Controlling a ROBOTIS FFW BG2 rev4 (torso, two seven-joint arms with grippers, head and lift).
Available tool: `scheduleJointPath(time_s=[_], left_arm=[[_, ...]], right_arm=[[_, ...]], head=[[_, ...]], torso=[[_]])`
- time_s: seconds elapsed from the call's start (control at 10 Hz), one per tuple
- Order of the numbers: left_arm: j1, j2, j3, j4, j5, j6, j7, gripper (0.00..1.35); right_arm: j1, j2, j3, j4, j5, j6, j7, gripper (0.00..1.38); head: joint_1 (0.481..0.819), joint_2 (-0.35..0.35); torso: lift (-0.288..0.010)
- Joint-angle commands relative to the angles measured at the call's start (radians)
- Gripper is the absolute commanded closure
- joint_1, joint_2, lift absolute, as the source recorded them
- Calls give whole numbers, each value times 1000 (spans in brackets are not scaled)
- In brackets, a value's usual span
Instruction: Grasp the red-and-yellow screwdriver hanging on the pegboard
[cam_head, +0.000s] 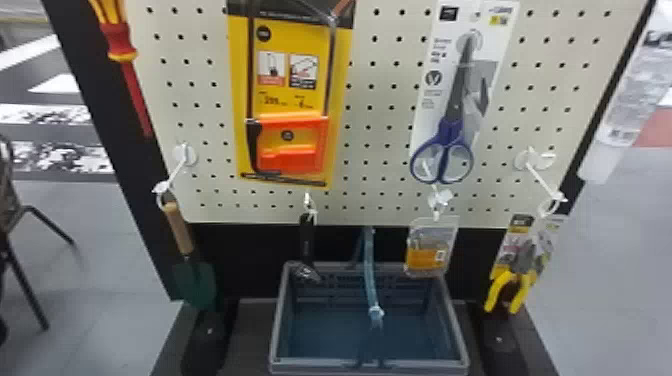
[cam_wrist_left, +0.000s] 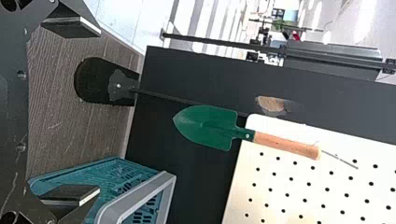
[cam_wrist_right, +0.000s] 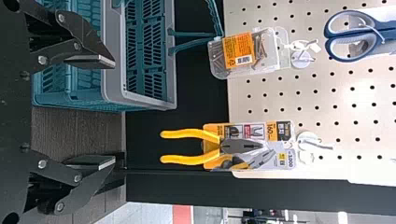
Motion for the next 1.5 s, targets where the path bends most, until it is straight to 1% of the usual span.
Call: scheduleJointPath(time_s=[0.0, 0.1, 0.3, 0.4, 0.7, 0.9, 1.0, 1.1, 1.2, 1.4], left_arm=[[12, 0, -6, -3, -10, -20, 9, 127], [19, 0, -11, -8, -12, -20, 12, 127], [46, 2, -35, -13, -35, -62, 84, 127], [51, 2, -45, -13, -38, -65, 104, 127], [27, 5, -63, -13, -53, -54, 108, 127], [44, 5, -57, -18, -59, -74, 125, 127], [44, 6, -52, -37, -58, -56, 125, 127], [38, 14, -46, -86, -58, 0, 125, 127], [31, 15, -37, -116, -58, 18, 125, 127], [19, 11, -15, -204, -70, 70, 125, 127]], right_arm=[[3, 2, 0, -1, 1, 0, -1, 530], [3, 3, 0, -1, 1, 0, -1, 530], [5, 6, 0, -6, 9, 0, -1, 530], [8, 11, 0, -6, 12, 0, -1, 530], [5, 15, -2, -6, 16, 0, -1, 530], [-3, 17, -2, -1, 19, 0, -1, 530], [-3, 20, -3, -3, 21, 0, -1, 530], [-1, 20, -8, -6, 24, 0, -1, 530], [-1, 20, -8, -6, 24, 0, -1, 530], [3, 21, -8, -6, 24, 0, -1, 530]], head=[[549, 0], [549, 0], [549, 0], [549, 0], [549, 0], [549, 0], [549, 0], [549, 0], [549, 0], [549, 0]], torso=[[-100], [-100], [-100], [-100], [-100], [-100], [-100], [-100], [-100], [-100]])
